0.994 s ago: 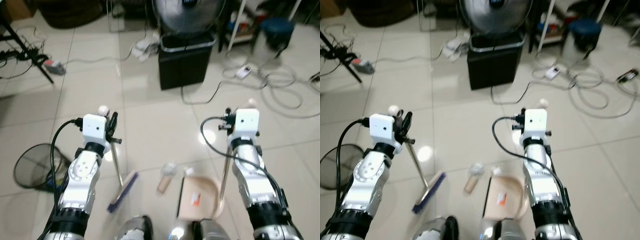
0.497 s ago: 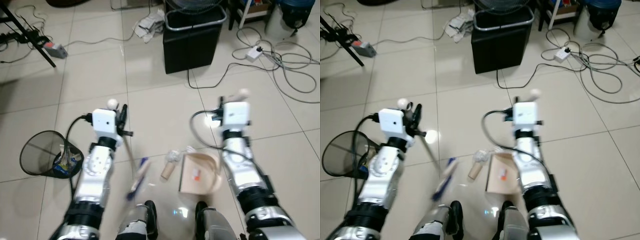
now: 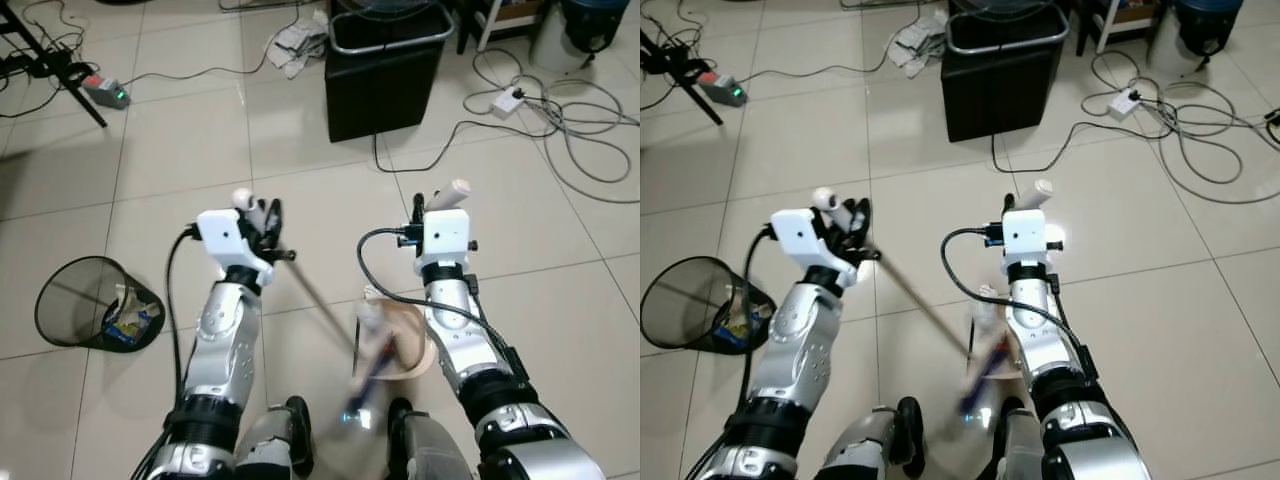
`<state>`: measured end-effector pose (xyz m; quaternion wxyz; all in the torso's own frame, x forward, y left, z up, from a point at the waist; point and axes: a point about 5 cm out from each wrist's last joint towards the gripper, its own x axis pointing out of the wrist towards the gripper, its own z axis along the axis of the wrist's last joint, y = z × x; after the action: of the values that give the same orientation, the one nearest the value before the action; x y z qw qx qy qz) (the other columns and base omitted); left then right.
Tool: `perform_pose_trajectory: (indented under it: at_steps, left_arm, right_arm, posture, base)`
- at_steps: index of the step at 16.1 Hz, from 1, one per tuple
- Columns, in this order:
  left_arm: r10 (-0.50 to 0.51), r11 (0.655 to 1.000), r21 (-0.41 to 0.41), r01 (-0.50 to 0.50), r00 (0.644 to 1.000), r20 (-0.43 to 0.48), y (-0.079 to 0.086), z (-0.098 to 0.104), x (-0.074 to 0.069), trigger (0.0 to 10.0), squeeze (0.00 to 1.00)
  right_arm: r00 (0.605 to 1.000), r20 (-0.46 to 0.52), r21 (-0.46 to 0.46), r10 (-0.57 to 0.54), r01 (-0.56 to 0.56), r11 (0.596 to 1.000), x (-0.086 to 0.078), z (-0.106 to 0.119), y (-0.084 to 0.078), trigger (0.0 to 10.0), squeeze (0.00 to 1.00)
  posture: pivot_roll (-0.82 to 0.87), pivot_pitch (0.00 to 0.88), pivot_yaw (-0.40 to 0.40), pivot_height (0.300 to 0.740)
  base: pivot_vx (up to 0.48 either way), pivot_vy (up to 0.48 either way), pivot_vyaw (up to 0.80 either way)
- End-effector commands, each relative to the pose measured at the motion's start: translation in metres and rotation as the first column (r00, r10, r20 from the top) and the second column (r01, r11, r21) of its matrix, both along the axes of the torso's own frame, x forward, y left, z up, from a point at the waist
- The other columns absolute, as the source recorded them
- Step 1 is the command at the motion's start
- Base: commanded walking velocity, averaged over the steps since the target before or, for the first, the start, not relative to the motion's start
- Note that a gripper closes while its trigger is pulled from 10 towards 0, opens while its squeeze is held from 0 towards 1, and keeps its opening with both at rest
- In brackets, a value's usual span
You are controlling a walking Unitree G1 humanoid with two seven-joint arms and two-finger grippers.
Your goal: Sweep floor
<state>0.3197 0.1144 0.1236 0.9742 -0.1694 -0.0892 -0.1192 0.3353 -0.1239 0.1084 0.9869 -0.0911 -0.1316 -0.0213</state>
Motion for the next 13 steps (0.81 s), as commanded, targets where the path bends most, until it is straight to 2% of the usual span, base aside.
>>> perform_pose_trajectory:
  at_steps: [1, 3, 8, 12, 13]
  left_arm:
    - [-0.017, 1.000, -0.025, 0.018, 0.999, 0.035, 0.000, 0.009, 0.001, 10.0, 0.00]
    - [-0.034, 0.999, -0.026, 0.035, 0.998, 0.061, 0.004, 0.019, 0.009, 10.0, 0.00]
    - [-0.066, 0.995, 0.078, 0.055, 0.987, 0.146, 0.017, 0.040, 0.026, 10.0, 0.00]
    - [0.006, 0.990, 0.138, -0.037, 0.976, 0.218, 0.046, 0.059, 0.038, 10.0, 0.00]
    - [0.026, 0.980, 0.185, -0.069, 0.974, 0.227, 0.057, 0.059, 0.039, 10.0, 0.00]
  right_arm:
    - [0.998, -0.067, 0.039, -0.011, 0.014, 0.999, -0.004, -0.014, 0.000, 10.0, 0.00]
    - [0.997, -0.043, 0.107, -0.058, 0.062, 0.992, -0.003, -0.008, -0.013, 10.0, 0.00]
    - [0.992, -0.008, 0.244, -0.122, 0.121, 0.962, -0.011, -0.003, -0.036, 10.0, 0.00]
    - [0.988, 0.013, 0.286, -0.156, 0.146, 0.947, -0.012, 0.007, -0.050, 10.0, 0.00]
    - [0.989, 0.032, 0.285, -0.141, 0.126, 0.950, -0.010, 0.016, -0.051, 10.0, 0.00]
  posture:
    - [0.13, 0.262, 0.096, 0.740]
    - [0.11, 0.220, 0.096, 0.740]
    - [0.07, 0.152, 0.093, 0.740]
    - [0.04, 0.100, 0.081, 0.740]
    - [0.01, 0.081, 0.075, 0.740]
  base:
    - [0.000, 0.000, 0.00]
    - [0.000, 0.000, 0.00]
    - [0.000, 0.000, 0.00]
    - [0.000, 0.000, 0.00]
    - [0.000, 0.000, 0.00]
